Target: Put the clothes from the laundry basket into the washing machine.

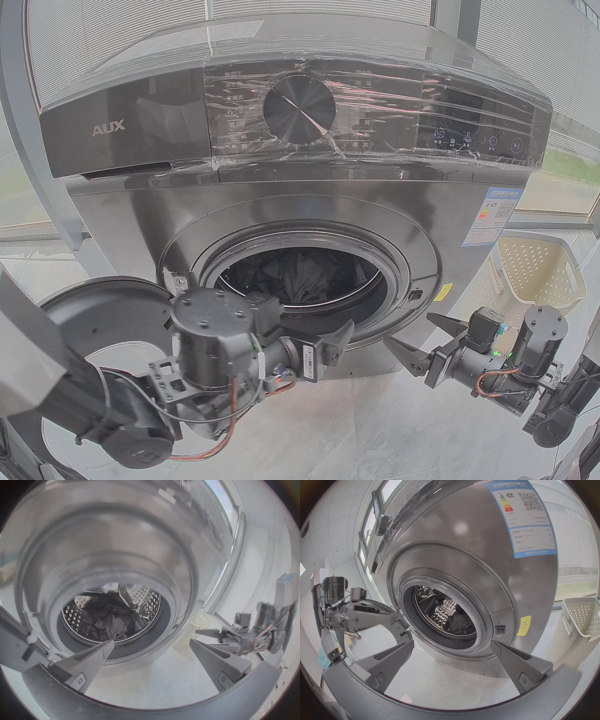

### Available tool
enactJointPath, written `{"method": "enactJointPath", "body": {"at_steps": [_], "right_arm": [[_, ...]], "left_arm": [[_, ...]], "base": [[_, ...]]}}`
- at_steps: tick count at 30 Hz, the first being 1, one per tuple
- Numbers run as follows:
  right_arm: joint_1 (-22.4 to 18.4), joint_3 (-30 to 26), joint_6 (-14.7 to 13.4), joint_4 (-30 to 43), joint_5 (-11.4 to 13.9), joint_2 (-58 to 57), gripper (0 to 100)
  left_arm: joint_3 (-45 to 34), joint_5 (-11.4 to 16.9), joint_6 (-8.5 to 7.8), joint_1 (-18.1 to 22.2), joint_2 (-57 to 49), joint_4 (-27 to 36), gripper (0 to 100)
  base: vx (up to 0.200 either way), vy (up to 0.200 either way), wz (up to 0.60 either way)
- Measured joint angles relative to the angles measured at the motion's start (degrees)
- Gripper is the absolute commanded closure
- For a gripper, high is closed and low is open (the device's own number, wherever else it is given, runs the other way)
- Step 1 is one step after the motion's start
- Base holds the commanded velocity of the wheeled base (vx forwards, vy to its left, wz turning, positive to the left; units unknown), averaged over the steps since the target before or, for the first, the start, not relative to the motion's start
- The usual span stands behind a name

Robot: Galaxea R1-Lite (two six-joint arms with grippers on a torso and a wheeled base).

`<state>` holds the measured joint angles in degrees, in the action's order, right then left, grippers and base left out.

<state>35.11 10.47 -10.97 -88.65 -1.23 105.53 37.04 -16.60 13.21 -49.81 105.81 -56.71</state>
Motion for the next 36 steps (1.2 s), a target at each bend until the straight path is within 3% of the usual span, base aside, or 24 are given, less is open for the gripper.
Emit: {"method": "enactJointPath", "body": {"at_steps": [5,12,19,25,36], "right_arm": [[-1.7,-2.0,0.3,0.0,0.0,-2.2,0],[-4.9,-5.4,2.2,0.0,-0.4,-6.1,0],[-6.6,-8.2,3.9,0.6,-4.4,-9.9,0],[-7.8,-9.4,4.0,0.5,-5.1,-12.1,0],[-8.0,-9.5,5.3,4.2,-5.5,-16.8,0]], "left_arm": [[-6.5,-0.4,1.61,0.6,-8.9,-0.5,0],[-15.0,-6.1,2.05,3.4,-18.1,-1.0,0],[-19.0,-6.8,-1.67,4.1,-23.1,-1.1,0],[-21.2,-7.0,-5.5,4.9,-26.0,-1.0,0],[-26.4,-6.7,-5.91,7.5,-32.2,-0.8,0]], "base": [[0.0,0.0,0.0],[0.0,0.0,0.0],[-0.029,0.0,0.0],[-0.2,0.0,0.0],[-0.2,0.0,0.0]]}}
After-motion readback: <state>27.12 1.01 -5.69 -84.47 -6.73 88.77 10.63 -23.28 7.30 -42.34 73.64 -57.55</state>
